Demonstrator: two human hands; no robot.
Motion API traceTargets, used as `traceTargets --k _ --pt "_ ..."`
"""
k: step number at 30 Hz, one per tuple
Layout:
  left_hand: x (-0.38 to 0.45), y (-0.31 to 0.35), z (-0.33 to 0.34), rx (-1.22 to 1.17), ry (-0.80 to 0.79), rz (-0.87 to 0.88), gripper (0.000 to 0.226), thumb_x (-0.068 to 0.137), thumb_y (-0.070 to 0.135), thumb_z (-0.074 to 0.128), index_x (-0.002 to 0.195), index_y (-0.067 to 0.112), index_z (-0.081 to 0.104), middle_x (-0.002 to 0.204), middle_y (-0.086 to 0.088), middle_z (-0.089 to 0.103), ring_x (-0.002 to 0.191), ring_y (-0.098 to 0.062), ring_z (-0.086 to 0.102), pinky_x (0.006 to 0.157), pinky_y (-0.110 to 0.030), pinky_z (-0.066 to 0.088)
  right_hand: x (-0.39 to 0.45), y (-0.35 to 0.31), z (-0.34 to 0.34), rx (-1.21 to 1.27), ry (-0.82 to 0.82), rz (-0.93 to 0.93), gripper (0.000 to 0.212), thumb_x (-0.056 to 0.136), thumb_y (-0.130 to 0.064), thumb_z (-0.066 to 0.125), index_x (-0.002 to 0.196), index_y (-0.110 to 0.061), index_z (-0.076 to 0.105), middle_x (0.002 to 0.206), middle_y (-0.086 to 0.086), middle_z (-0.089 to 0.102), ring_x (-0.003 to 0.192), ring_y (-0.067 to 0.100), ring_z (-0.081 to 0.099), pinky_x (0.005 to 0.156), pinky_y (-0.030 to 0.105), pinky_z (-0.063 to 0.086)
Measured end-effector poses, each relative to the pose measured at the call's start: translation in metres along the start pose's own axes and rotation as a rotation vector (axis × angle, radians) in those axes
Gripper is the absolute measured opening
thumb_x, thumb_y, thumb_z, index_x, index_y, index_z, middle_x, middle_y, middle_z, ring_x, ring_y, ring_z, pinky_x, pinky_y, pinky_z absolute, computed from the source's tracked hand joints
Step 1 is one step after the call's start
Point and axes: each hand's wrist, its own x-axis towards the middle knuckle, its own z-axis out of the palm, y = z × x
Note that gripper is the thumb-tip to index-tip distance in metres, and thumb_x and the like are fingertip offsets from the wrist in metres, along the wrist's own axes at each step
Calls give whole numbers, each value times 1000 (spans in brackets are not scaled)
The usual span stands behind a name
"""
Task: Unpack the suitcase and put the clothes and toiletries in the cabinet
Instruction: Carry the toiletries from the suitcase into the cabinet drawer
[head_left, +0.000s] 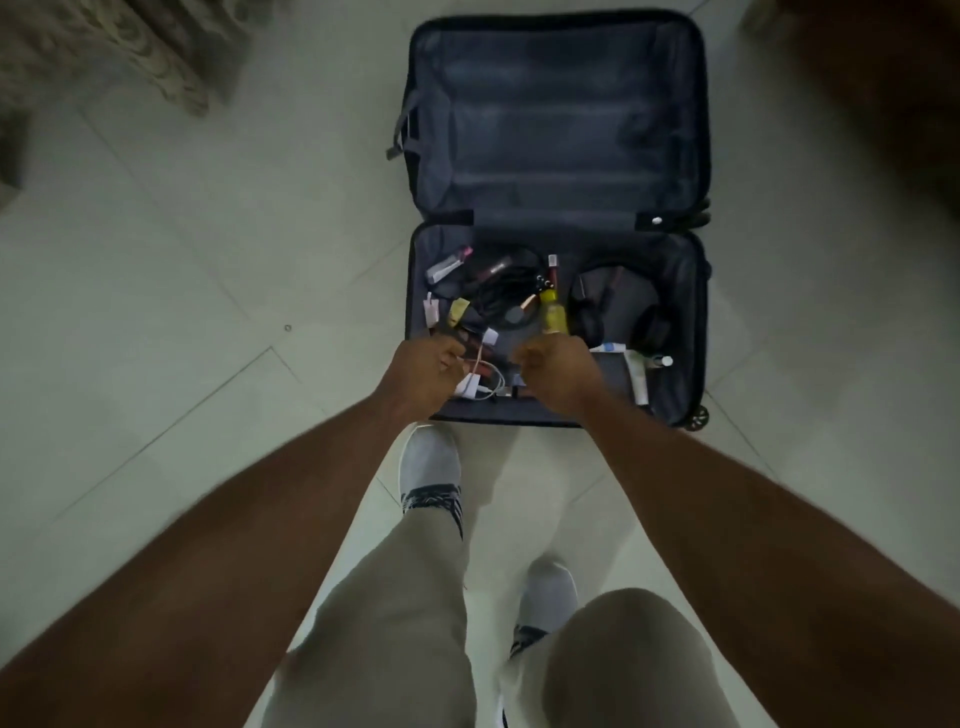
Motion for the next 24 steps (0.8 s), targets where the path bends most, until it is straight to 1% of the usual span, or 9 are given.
traceTargets --k 2,4,5,7,9,11,16,19,24 --pt "30 -27 18 67 -22 21 13 90 0 67 98 -8 74 98 -22 74 91 -33 69 84 -39 55 40 13 21 -93 -61 -69 26 89 -12 58 103 -9 80 110 11 77 108 31 69 88 23 40" --pt "56 -49 33 155 -98 67 12 90 -1 66 96 -9 73 97 -22 74 90 -31 69 76 -29 55 73 21 35 -134 -74 -85 25 82 -15 63 98 -13 82 105 9 78 100 30 70 85 27 47" --pt "68 -59 40 223 -127 92 12 89 3 66 96 -4 74 96 -19 74 91 -30 70 76 -30 55 87 24 40 -159 -80 -87 23 79 -15 66 95 -15 82 104 9 77 96 30 70 80 28 51" --pt "87 -72 52 381 -169 145 15 87 10 68 100 6 74 99 -12 73 94 -29 69 81 -35 54 108 26 48 -201 -104 -97 20 75 -20 66 89 -14 79 101 11 74 88 28 69 70 28 51" --pt "102 -79 63 502 -188 187 26 85 9 69 111 11 72 109 -9 71 100 -28 67 86 -38 55 123 27 55 -249 -147 -150 17 82 -23 65 79 -13 78 90 9 74 77 25 68 66 29 53" --pt "113 -83 71 633 -177 254 31 82 7 67 112 12 70 114 -9 68 103 -29 65 86 -41 55 136 26 56 -291 -197 -205 27 82 -30 60 75 -11 78 80 6 75 74 24 69 71 34 60" --pt "117 -89 84 953 -135 388 37 84 14 67 121 15 68 123 -8 59 113 -29 56 90 -41 51 155 27 51 -315 -161 -221 14 84 -18 67 77 -15 79 82 2 76 79 20 71 76 37 63" --pt "115 -84 87 996 -198 379 33 91 15 60 123 14 67 125 -10 59 114 -30 56 88 -39 49 156 34 54 -360 -165 -217 18 87 -21 67 71 -16 73 79 3 71 77 22 69 71 33 60" --pt "112 -80 75 843 -222 261 15 81 17 63 91 10 71 94 -9 70 86 -28 66 65 -29 44 152 43 53 -367 -186 -204 26 85 -17 69 60 -16 63 71 4 67 69 24 67 72 38 63"
